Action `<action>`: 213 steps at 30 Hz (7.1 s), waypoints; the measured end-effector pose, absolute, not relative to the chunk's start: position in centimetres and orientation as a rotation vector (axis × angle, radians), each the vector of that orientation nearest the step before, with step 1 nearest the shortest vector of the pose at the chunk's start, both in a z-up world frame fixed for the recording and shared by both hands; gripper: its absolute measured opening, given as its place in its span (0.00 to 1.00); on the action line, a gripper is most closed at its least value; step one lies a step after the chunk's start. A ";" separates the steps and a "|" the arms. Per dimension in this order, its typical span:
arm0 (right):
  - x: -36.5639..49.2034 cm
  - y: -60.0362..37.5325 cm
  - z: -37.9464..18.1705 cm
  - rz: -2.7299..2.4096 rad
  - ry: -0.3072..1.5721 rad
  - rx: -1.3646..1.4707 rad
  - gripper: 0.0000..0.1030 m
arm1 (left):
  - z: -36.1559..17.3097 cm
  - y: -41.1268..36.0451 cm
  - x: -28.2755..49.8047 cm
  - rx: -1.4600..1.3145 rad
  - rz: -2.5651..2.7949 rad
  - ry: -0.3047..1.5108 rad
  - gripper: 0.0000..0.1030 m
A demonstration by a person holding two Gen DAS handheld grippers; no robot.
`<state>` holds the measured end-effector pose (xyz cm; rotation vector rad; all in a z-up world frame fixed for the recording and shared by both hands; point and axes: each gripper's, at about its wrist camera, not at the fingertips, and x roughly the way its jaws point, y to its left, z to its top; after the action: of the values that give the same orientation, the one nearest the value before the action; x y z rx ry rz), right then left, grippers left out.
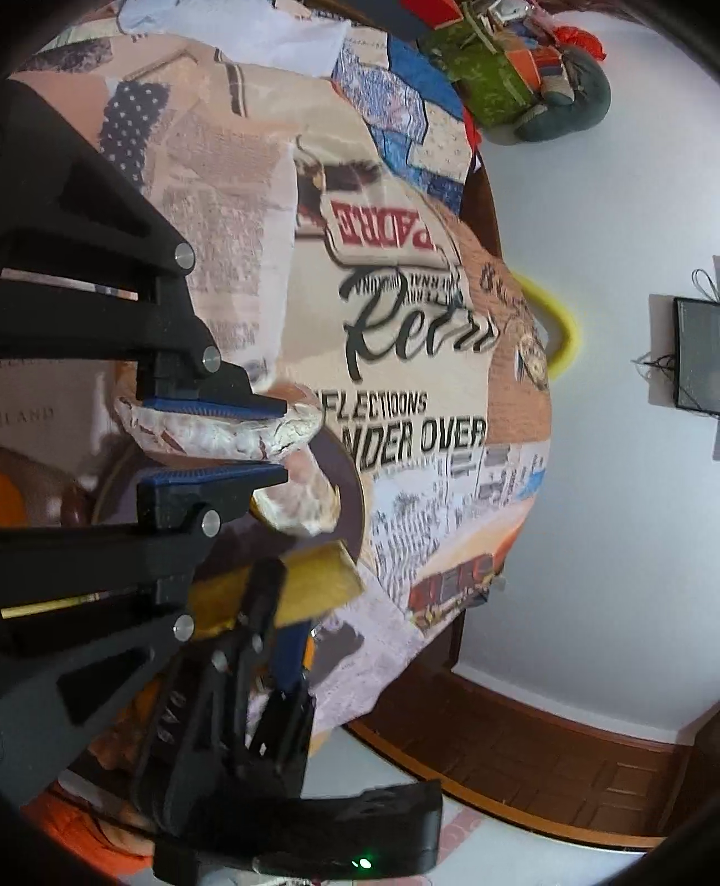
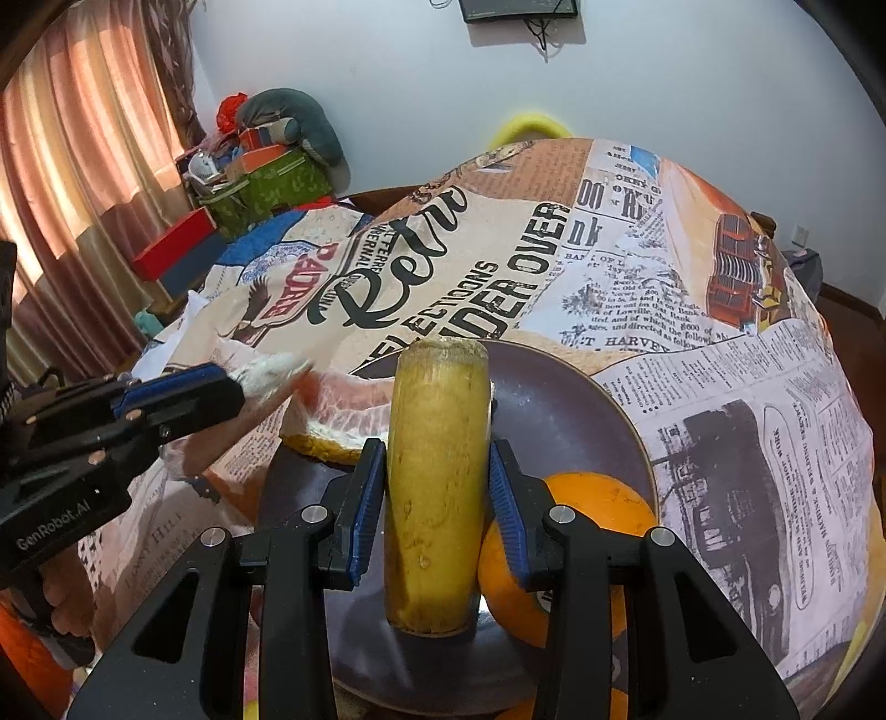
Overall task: Organize fruits
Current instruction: 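Lower the pomelo piece and banana onto the plate and open both tools, then grasp a small tangerine with the left tool while the right grasps a large orange, then lift the tangerine and the large orange toward the plate, then lower the tangerine onto the plate with the left tool while the right lowers the orange, then grasp the yellow banana with the left tool while the right moves toward a small tangerine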
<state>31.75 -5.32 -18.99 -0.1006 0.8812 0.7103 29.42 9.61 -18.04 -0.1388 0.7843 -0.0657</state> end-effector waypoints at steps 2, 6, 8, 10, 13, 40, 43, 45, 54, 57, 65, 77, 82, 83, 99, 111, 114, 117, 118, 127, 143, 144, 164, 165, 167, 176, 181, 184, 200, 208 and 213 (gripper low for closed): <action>31.8 -5.3 -19.0 0.711 0.880 -0.105 0.34 | -18.1 9.0 29.7 -0.133 -0.080 0.787 0.13; 31.8 -6.3 -18.4 0.703 0.866 -0.077 0.38 | -18.9 8.1 30.7 -0.139 -0.122 0.816 0.10; 31.7 -6.7 -18.2 0.701 0.861 -0.071 0.39 | -19.0 7.9 31.1 -0.162 -0.149 0.834 0.10; 31.5 -7.2 -17.9 0.696 0.852 -0.075 0.39 | -19.2 7.5 31.3 -0.164 -0.163 0.846 0.10; 31.0 -8.1 -17.3 0.680 0.835 -0.082 0.40 | -19.4 7.0 31.3 -0.144 -0.159 0.859 0.10; 22.7 -14.8 -15.7 0.559 0.816 -0.091 0.67 | -18.7 7.5 21.1 -0.090 -0.057 0.913 0.49; 22.2 -15.2 -16.1 0.544 0.830 -0.092 0.67 | -19.5 7.5 20.2 -0.099 -0.057 0.934 0.49; 21.9 -15.5 -16.4 0.537 0.840 -0.090 0.67 | -20.1 7.5 19.8 -0.106 -0.058 0.949 0.49; 22.0 -15.6 -18.5 0.518 0.902 -0.068 0.67 | -22.5 7.0 19.1 -0.141 -0.084 0.997 0.49; 22.2 -15.3 -18.7 0.523 0.903 -0.063 0.67 | -23.1 7.0 19.3 -0.165 -0.096 1.004 0.44; 23.9 -14.7 -19.9 0.527 0.931 -0.021 0.67 | -23.4 6.7 19.6 -0.173 -0.117 0.995 0.36; 25.3 -14.1 -21.2 0.540 0.968 0.011 0.67 | -22.2 7.2 19.9 -0.158 -0.087 0.956 0.35; 25.5 -14.1 -21.1 0.552 0.979 0.007 0.60 | -21.2 7.6 20.1 -0.153 -0.070 0.929 0.35; 25.6 -14.2 -21.1 0.552 0.980 0.004 0.60 | -21.0 7.6 20.2 -0.154 -0.067 0.925 0.35; 26.3 -13.8 -15.8 0.563 0.830 -0.013 0.60 | -17.5 8.1 24.0 -0.134 -0.056 0.815 0.35; 30.4 -11.4 -14.9 0.581 0.776 -0.015 0.60 | -18.1 8.4 28.2 -0.094 -0.033 0.794 0.35; 31.7 -10.6 -15.3 0.587 0.778 -0.023 0.60 | -18.5 8.7 29.0 -0.096 -0.033 0.804 0.35; 33.1 -9.9 -15.8 0.595 0.786 -0.022 0.60 | -19.2 8.9 29.9 -0.096 -0.033 0.814 0.35; 33.8 -9.5 -16.0 0.595 0.791 -0.023 0.60 | -19.4 9.0 30.1 -0.097 -0.034 0.817 0.35; 36.3 -7.4 -18.2 0.597 0.836 -0.052 0.60 | -20.9 8.5 31.3 -0.084 -0.046 0.849 0.35; 36.1 -7.9 -19.5 0.597 0.902 -0.078 0.62 | -21.1 8.2 31.3 -0.086 -0.039 0.860 0.47; 36.0 -7.9 -19.4 0.602 0.898 -0.075 0.62 | -21.1 8.1 31.2 -0.085 -0.039 0.860 0.48; 29.0 -10.0 -12.5 0.598 0.728 -0.097 0.62 | -14.7 7.2 26.4 -0.085 -0.018 0.757 0.58; 28.5 -10.3 -12.2 0.597 0.723 -0.095 0.62 | -14.3 7.1 26.0 -0.083 -0.017 0.751 0.59; 27.2 -10.8 -11.7 0.589 0.710 -0.098 0.62 | -13.7 7.0 24.9 -0.083 -0.018 0.742 0.60; 23.0 -12.9 -11.9 0.562 0.715 -0.089 0.62 | -14.1 5.9 21.5 -0.057 -0.016 0.784 0.63; 21.6 -13.8 -13.2 0.547 0.748 -0.091 0.62 | -16.3 5.3 20.4 -0.083 -0.033 0.847 0.63; 20.9 -14.3 -14.2 0.540 0.773 -0.088 0.62 | -17.9 4.7 20.1 -0.093 -0.047 0.892 0.63; 20.1 -14.7 -19.8 0.542 0.915 -0.085 0.62 | -22.4 1.0 21.4 -0.085 -0.172 1.003 0.43; 20.7 -14.0 -20.7 0.575 0.937 -0.085 0.61 | -23.6 0.6 22.5 -0.103 -0.199 1.025 0.35; 21.1 -13.3 -21.6 0.596 0.961 -0.094 0.49 | -23.6 0.7 22.4 -0.112 -0.211 1.021 0.35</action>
<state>21.08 -13.28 -21.56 -0.0943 0.9610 0.5957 22.39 0.75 -23.60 -0.1116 1.0214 -0.2106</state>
